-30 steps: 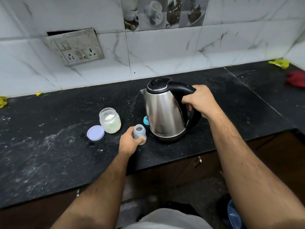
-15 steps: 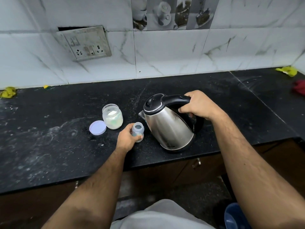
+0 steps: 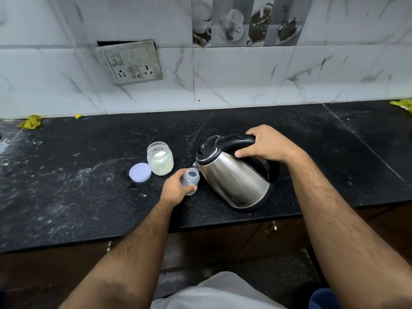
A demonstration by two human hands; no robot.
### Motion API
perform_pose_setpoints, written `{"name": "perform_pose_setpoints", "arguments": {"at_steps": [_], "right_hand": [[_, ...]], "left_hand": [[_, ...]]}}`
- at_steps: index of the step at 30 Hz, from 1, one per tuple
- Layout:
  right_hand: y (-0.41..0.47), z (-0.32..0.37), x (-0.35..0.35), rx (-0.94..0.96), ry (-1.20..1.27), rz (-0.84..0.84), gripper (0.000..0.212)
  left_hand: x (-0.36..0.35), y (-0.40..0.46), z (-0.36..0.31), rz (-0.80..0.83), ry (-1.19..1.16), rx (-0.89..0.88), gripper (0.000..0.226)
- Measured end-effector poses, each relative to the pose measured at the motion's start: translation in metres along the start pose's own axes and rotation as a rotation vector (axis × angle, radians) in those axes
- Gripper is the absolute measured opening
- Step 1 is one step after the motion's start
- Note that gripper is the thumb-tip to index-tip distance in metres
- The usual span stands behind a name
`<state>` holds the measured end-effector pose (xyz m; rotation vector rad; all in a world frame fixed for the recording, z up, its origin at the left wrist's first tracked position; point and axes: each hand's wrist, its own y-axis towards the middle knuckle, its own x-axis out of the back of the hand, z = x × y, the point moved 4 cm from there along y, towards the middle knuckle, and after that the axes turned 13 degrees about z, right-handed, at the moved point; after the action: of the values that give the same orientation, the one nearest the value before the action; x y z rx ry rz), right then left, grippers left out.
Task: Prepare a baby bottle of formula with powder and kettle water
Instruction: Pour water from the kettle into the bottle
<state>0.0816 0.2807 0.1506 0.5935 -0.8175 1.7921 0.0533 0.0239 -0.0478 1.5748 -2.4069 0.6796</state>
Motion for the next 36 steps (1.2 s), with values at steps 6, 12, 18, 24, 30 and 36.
{"name": "perform_pose_setpoints", "arguments": {"at_steps": [6, 12, 18, 24, 30, 36], "right_hand": [[0.005, 0.004, -0.001, 0.039, -0.086, -0.014, 0.033], [0.01, 0.008, -0.001, 0.047, -0.138, -0.018, 0.035], [0.014, 0.011, 0.001, 0.041, -0.168, -0.006, 0.037], [0.016, 0.013, 0.003, 0.026, -0.188, 0.008, 0.038], [0.019, 0.015, 0.005, 0.009, -0.23, 0.041, 0.044], [0.023, 0.017, 0.006, 0.006, -0.276, 0.058, 0.046]], "left_hand": [[0.002, 0.002, 0.002, 0.01, 0.003, 0.016, 0.057], [0.003, 0.003, 0.0, 0.023, 0.008, 0.024, 0.058], [0.002, 0.005, -0.001, 0.04, 0.035, 0.027, 0.06], [0.003, 0.009, 0.0, 0.052, 0.08, 0.038, 0.061], [0.004, 0.01, -0.002, 0.056, 0.096, 0.055, 0.062], [0.004, 0.012, -0.004, 0.056, 0.108, 0.051, 0.059]]}}
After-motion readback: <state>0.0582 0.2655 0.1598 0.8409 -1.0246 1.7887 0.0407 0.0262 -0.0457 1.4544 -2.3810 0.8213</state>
